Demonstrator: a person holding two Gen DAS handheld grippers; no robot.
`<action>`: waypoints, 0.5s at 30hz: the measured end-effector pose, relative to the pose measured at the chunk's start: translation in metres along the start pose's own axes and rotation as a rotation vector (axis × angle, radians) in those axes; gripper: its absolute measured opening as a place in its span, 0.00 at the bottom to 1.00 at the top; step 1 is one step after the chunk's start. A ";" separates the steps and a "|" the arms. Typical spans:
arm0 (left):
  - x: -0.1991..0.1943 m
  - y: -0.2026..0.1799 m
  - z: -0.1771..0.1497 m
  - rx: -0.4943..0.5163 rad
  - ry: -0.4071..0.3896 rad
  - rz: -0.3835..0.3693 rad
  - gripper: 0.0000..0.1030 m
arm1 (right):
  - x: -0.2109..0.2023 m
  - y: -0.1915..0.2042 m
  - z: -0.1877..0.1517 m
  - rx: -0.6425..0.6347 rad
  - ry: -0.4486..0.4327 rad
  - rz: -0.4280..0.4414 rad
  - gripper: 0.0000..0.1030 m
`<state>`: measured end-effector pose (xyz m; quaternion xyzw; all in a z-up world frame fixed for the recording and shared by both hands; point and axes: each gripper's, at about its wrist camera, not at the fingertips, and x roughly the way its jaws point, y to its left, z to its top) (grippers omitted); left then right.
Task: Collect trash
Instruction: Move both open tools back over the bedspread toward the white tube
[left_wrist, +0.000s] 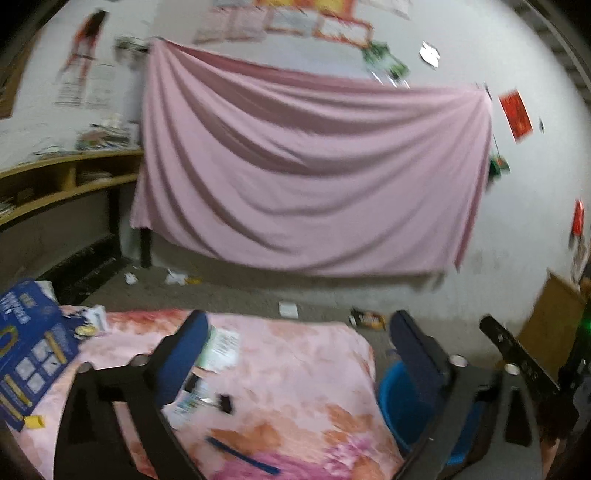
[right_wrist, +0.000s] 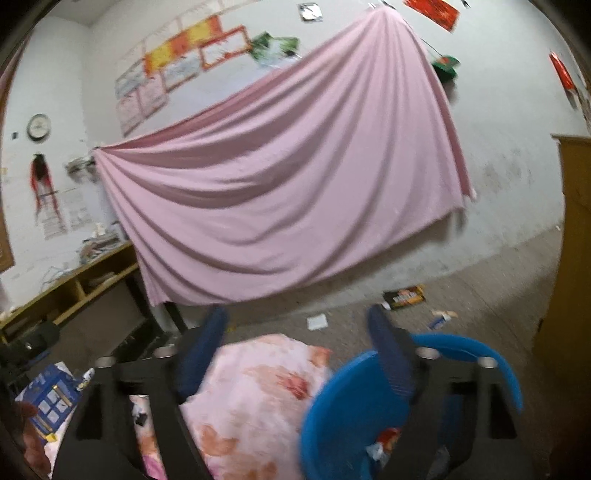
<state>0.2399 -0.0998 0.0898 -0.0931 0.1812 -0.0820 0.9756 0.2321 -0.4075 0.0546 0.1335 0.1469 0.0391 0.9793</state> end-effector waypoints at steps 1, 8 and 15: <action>-0.006 0.008 0.002 -0.009 -0.029 0.016 0.98 | -0.001 0.007 0.000 -0.013 -0.015 0.013 0.83; -0.037 0.052 0.005 -0.023 -0.126 0.099 0.98 | 0.000 0.051 -0.007 -0.095 -0.085 0.107 1.00; -0.050 0.088 -0.004 -0.032 -0.121 0.168 0.98 | 0.011 0.096 -0.025 -0.200 -0.047 0.197 1.00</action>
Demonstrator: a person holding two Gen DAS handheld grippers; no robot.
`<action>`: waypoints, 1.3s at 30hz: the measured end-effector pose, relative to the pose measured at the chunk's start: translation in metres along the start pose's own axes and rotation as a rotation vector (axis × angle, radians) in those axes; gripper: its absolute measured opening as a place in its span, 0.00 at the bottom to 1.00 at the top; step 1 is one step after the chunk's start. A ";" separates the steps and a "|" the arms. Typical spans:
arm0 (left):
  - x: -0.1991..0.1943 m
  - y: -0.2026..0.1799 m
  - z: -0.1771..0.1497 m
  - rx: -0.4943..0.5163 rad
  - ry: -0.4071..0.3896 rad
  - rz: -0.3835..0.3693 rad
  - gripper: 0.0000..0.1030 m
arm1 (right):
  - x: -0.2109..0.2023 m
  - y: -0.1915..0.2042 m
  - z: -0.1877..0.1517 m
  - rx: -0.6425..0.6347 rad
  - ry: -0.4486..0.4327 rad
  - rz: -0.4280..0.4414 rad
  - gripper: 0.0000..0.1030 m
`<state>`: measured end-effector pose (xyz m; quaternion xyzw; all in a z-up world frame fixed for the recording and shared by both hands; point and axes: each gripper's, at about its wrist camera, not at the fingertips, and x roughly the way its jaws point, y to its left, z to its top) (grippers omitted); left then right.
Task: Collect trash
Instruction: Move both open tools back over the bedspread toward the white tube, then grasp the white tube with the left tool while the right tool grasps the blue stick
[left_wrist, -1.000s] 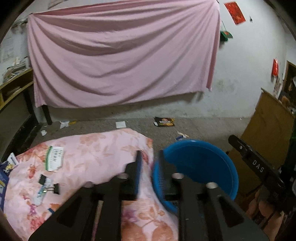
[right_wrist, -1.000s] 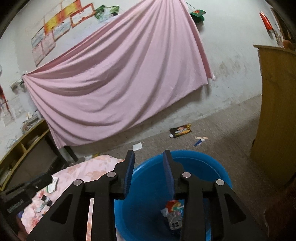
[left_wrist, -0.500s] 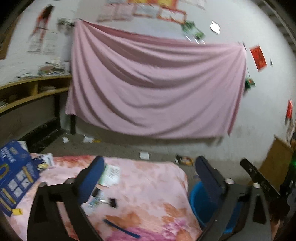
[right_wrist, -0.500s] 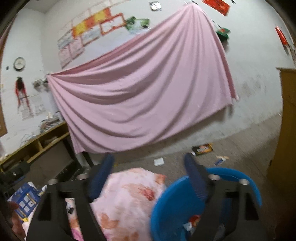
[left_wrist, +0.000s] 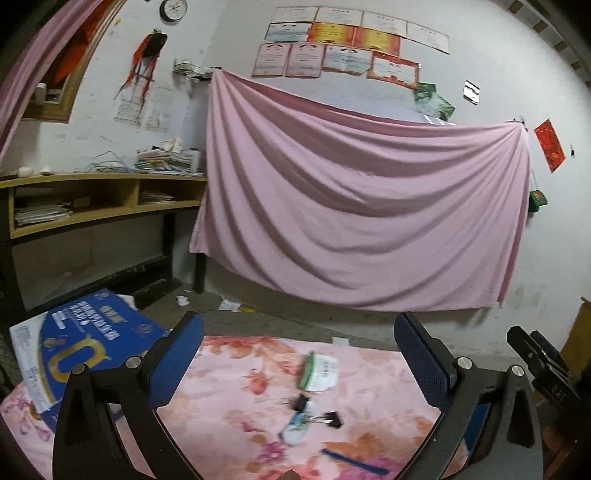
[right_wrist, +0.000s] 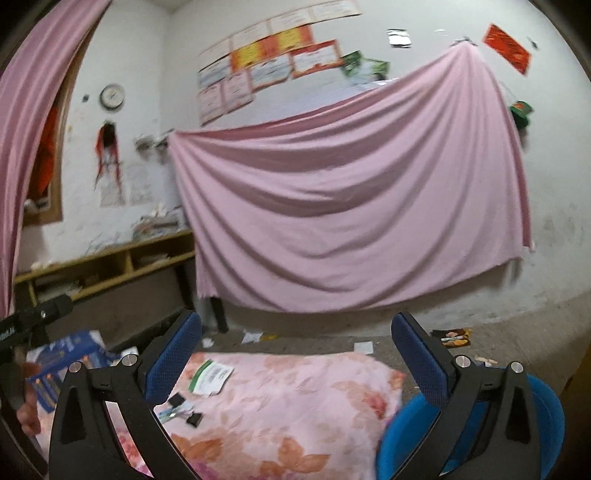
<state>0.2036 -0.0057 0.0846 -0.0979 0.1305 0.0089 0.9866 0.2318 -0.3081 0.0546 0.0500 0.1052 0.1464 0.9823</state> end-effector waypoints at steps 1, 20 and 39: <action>-0.001 0.003 -0.002 0.001 0.003 0.006 0.98 | 0.002 0.005 -0.002 -0.009 0.011 0.010 1.00; 0.004 0.047 -0.041 0.084 0.067 0.070 0.98 | 0.029 0.065 -0.039 -0.181 0.206 0.175 1.00; 0.067 0.047 -0.083 0.175 0.419 0.046 0.97 | 0.064 0.101 -0.088 -0.294 0.633 0.349 0.55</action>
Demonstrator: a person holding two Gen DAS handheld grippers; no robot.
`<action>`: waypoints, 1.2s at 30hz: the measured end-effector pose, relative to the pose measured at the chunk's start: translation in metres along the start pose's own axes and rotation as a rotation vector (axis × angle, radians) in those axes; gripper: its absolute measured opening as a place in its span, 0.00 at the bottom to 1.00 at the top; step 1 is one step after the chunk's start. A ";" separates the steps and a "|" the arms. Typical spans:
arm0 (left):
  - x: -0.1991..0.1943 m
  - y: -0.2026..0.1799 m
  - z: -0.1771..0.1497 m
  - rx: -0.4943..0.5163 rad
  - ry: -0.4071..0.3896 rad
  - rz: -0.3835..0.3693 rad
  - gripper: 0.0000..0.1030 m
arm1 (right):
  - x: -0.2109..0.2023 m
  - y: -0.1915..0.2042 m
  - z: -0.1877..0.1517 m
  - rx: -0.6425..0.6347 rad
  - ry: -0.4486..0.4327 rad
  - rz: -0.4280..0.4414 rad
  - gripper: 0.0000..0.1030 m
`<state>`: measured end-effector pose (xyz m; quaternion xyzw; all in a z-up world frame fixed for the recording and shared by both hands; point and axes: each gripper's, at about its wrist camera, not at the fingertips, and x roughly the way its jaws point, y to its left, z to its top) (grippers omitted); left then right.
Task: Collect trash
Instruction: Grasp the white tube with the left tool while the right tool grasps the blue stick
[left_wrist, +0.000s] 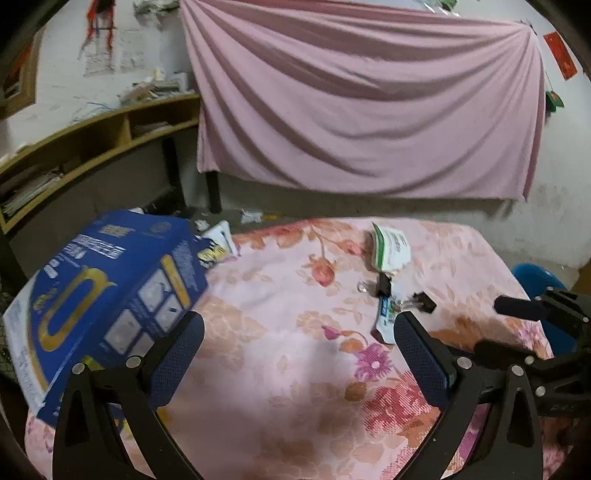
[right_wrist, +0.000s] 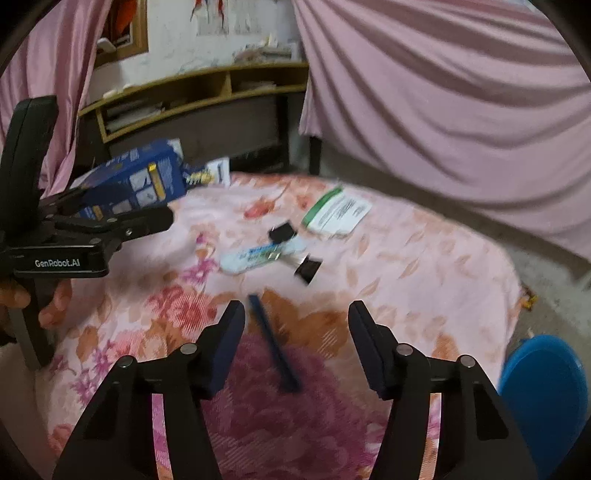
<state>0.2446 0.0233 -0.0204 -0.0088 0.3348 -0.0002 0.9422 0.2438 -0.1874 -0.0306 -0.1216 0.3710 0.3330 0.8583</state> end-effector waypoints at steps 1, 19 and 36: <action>0.004 -0.002 0.000 0.009 0.018 -0.011 0.97 | 0.006 0.000 -0.002 0.006 0.037 0.013 0.55; 0.071 -0.041 0.008 0.135 0.235 -0.197 0.65 | 0.023 -0.010 -0.002 0.045 0.138 0.031 0.10; 0.078 -0.055 0.007 0.177 0.286 -0.194 0.17 | 0.015 -0.016 -0.002 0.089 0.095 0.032 0.06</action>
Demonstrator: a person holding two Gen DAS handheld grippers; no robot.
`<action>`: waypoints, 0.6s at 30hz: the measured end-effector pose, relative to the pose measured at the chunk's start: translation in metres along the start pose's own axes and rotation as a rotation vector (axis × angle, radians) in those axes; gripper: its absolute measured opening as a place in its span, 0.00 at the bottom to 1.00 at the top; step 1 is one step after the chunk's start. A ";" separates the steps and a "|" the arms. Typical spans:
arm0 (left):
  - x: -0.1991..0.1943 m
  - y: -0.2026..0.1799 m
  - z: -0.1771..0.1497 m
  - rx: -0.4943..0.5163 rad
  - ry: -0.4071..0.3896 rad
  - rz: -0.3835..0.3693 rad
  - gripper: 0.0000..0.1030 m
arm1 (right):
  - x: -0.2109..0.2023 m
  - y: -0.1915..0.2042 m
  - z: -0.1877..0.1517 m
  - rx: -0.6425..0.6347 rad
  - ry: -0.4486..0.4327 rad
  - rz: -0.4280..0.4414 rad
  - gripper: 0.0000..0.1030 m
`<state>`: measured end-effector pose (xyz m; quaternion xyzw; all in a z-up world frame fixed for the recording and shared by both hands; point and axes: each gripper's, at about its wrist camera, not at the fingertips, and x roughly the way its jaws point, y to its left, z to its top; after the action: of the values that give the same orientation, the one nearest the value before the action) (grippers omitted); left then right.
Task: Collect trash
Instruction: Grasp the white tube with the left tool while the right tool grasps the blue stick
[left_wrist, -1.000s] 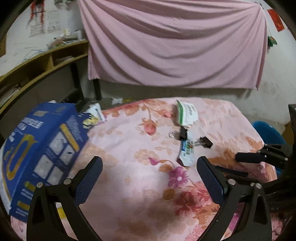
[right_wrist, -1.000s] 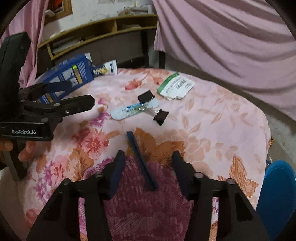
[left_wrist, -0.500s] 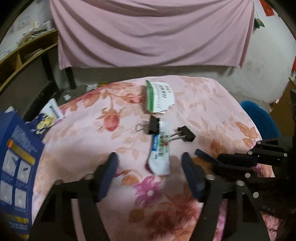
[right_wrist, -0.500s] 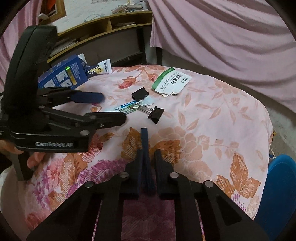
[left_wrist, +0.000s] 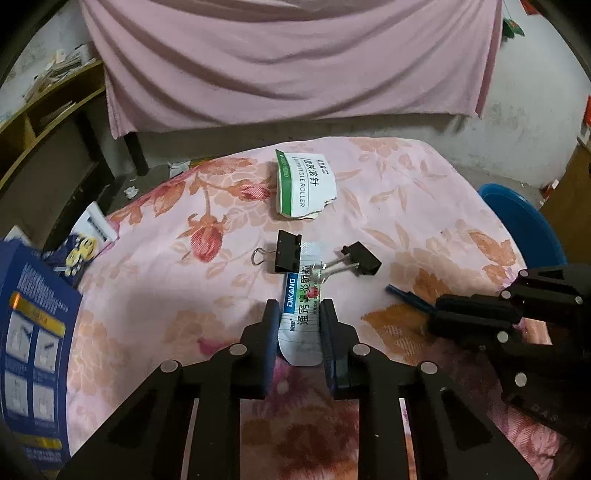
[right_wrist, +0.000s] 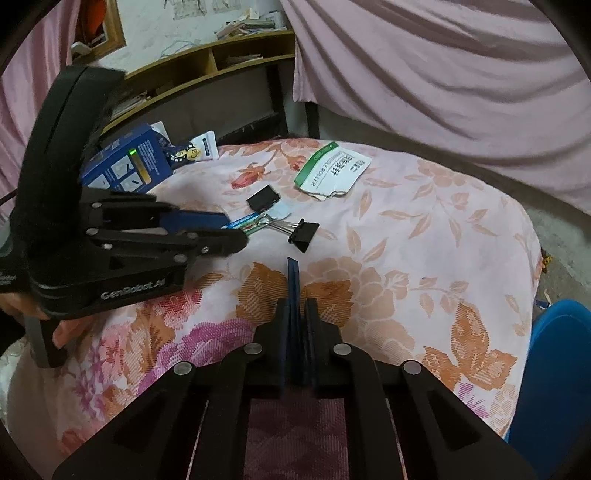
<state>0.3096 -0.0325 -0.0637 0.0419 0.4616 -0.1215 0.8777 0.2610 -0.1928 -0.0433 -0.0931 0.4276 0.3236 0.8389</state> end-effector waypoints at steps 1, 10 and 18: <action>-0.004 0.002 -0.003 -0.019 -0.008 0.000 0.17 | -0.001 0.000 -0.001 0.000 -0.007 -0.001 0.05; -0.043 0.001 -0.035 -0.121 -0.063 0.037 0.16 | -0.020 0.006 -0.006 0.018 -0.076 0.018 0.05; -0.060 -0.008 -0.045 -0.114 -0.056 0.053 0.16 | -0.012 -0.005 -0.005 0.078 -0.044 0.043 0.08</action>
<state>0.2385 -0.0217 -0.0398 0.0007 0.4416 -0.0730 0.8942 0.2551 -0.2045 -0.0376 -0.0440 0.4232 0.3266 0.8440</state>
